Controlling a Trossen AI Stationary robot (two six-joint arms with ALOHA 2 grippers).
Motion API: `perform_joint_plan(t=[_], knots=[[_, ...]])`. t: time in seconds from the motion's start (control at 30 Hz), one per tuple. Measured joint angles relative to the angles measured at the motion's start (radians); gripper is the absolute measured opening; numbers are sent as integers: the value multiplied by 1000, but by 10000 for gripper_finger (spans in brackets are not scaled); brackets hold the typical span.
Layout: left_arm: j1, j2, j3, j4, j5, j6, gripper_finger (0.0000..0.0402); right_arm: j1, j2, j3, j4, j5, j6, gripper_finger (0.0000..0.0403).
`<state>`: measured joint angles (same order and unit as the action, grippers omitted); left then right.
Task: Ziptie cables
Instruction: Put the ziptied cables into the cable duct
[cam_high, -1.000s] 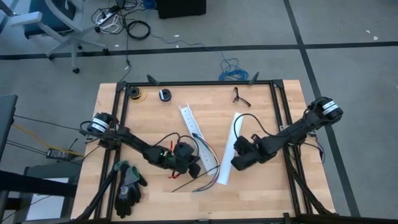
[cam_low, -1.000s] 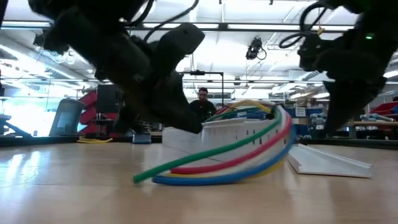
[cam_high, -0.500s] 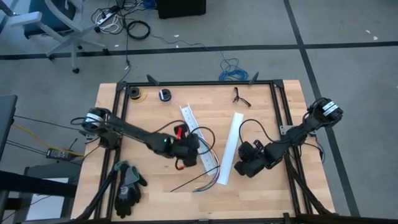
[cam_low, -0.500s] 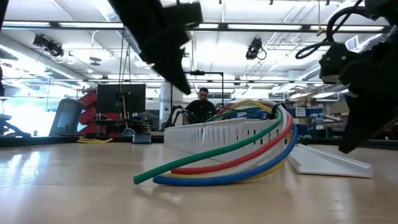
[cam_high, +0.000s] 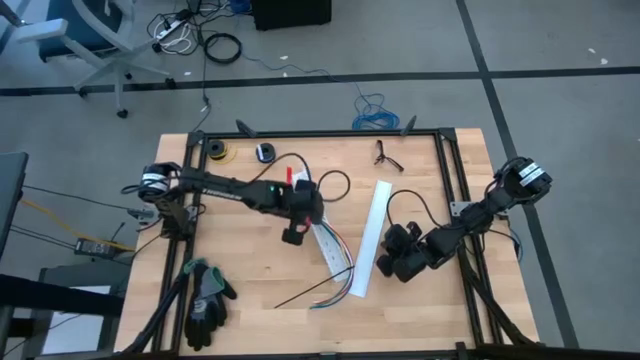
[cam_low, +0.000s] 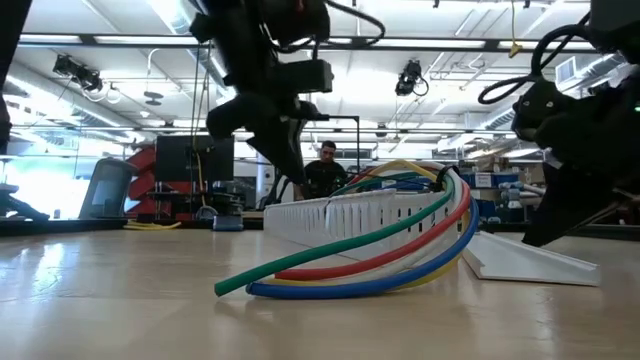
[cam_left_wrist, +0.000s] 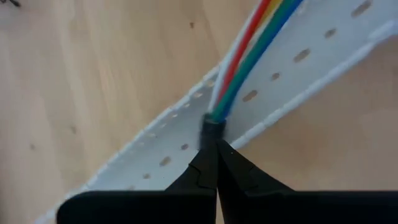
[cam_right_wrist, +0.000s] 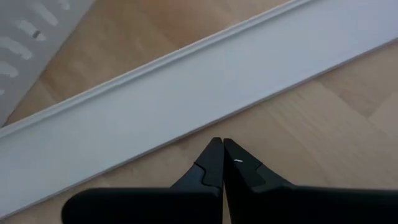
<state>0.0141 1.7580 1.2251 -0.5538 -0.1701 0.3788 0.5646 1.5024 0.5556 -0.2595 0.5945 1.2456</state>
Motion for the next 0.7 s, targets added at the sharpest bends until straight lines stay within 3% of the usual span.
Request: perform_joint_plan(t=[0.23,0.37,0.47,0.6,0.7], knots=[[46,0,51,3,8,163,5,-35,0,-4,8,0,18,0],[45,0,54,-7,9,445,5,-48,0,-4,19,-5,18,0],[44,0,54,-6,3,567,5,-52,0,-4,33,-6,18,0],[44,0,54,-2,-44,539,10,-52,0,-4,74,-7,19,0],[44,0,55,-32,-15,505,15,-52,0,-4,109,-3,19,0]])
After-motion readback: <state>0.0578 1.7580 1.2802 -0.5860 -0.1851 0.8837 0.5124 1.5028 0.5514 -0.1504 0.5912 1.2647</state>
